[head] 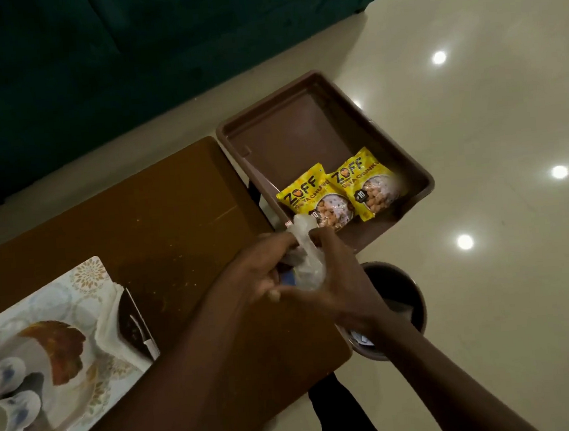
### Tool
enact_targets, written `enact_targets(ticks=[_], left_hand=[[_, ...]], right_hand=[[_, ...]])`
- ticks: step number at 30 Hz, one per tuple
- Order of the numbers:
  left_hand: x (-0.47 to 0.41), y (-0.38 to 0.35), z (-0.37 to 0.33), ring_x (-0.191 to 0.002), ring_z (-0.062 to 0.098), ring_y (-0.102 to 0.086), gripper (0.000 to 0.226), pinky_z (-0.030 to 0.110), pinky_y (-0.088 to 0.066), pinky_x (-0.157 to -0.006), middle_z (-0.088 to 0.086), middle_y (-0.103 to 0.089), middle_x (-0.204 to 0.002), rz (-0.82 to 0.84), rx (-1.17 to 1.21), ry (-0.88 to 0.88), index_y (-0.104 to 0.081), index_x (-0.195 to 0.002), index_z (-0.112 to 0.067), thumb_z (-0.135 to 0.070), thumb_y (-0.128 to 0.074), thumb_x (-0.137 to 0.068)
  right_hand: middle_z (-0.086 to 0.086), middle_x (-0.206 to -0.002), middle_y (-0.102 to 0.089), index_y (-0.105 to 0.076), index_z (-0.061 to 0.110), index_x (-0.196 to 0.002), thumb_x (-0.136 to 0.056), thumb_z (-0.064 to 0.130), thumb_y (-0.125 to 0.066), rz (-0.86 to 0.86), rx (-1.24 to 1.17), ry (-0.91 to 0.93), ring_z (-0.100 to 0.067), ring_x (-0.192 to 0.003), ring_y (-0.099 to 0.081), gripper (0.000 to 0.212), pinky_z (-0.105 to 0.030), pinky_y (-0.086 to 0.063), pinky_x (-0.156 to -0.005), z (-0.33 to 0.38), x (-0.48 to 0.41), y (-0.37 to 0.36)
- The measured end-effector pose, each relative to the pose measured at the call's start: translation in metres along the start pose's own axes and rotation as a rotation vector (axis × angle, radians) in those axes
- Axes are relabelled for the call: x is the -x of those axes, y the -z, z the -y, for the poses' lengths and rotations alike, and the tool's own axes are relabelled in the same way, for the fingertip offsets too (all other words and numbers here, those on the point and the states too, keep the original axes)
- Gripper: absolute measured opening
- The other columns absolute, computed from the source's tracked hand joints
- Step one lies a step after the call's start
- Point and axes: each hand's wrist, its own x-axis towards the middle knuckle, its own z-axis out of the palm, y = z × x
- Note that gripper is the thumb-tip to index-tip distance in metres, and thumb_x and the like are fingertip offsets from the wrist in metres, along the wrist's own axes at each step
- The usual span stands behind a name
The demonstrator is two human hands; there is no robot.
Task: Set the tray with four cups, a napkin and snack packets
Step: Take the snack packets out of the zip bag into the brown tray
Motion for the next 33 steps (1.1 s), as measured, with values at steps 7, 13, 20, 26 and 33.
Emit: enact_targets(ticks=[7, 13, 20, 26, 33], left_hand=[[-0.025, -0.043, 0.045, -0.081, 0.013, -0.06, 0.021, 0.028, -0.048, -0.069, 0.001, -0.067, -0.096, 0.229, -0.473, 0.021, -0.065, -0.112, -0.022, -0.029, -0.053, -0.096], [-0.044, -0.074, 0.076, -0.07, 0.014, -0.055, 0.01, 0.018, -0.044, -0.053, 0.007, -0.06, -0.087, 0.091, -0.479, -0.012, -0.06, -0.095, -0.013, -0.022, -0.055, -0.097], [-0.048, -0.065, 0.08, -0.095, 0.018, -0.061, 0.01, 0.036, -0.051, -0.082, 0.001, -0.062, -0.104, 0.091, -0.567, 0.028, -0.06, -0.102, -0.022, -0.027, -0.053, -0.097], [-0.05, -0.057, 0.076, -0.094, 0.02, -0.062, 0.007, 0.041, -0.051, -0.087, 0.002, -0.063, -0.103, 0.064, -0.566, -0.002, -0.06, -0.094, -0.026, -0.026, -0.053, -0.098], [-0.051, -0.051, 0.072, -0.09, 0.018, -0.061, 0.008, 0.035, -0.049, -0.079, 0.0, -0.063, -0.097, 0.062, -0.513, -0.038, -0.061, -0.098, -0.023, -0.024, -0.053, -0.097]], right_hand=[[-0.003, -0.12, -0.065, -0.054, 0.017, -0.123, -0.076, 0.023, -0.076, -0.202, 0.247, -0.03, -0.018, -0.103, -0.063, 0.052, -0.011, -0.043, -0.082, -0.074, 0.049, 0.013], [-0.01, -0.102, -0.071, -0.064, 0.017, -0.114, -0.072, 0.021, -0.073, -0.441, 0.461, -0.401, -0.032, -0.095, -0.066, 0.043, -0.034, -0.047, -0.077, -0.148, 0.073, 0.05], [-0.008, -0.125, -0.06, -0.043, 0.017, -0.136, -0.079, 0.041, -0.073, -0.378, 0.321, -0.624, -0.031, -0.117, -0.056, 0.068, -0.043, -0.048, -0.088, -0.21, 0.078, 0.054], [-0.011, -0.145, -0.043, -0.037, 0.008, -0.142, -0.078, 0.04, -0.076, -0.356, 0.255, -0.618, -0.029, -0.135, -0.039, 0.081, -0.049, -0.038, -0.106, -0.22, 0.065, 0.045], [-0.013, -0.132, -0.051, -0.054, 0.006, -0.122, -0.086, 0.017, -0.062, -0.292, 0.254, -0.597, -0.03, -0.118, -0.051, 0.039, -0.042, -0.046, -0.098, -0.214, 0.064, 0.05]])
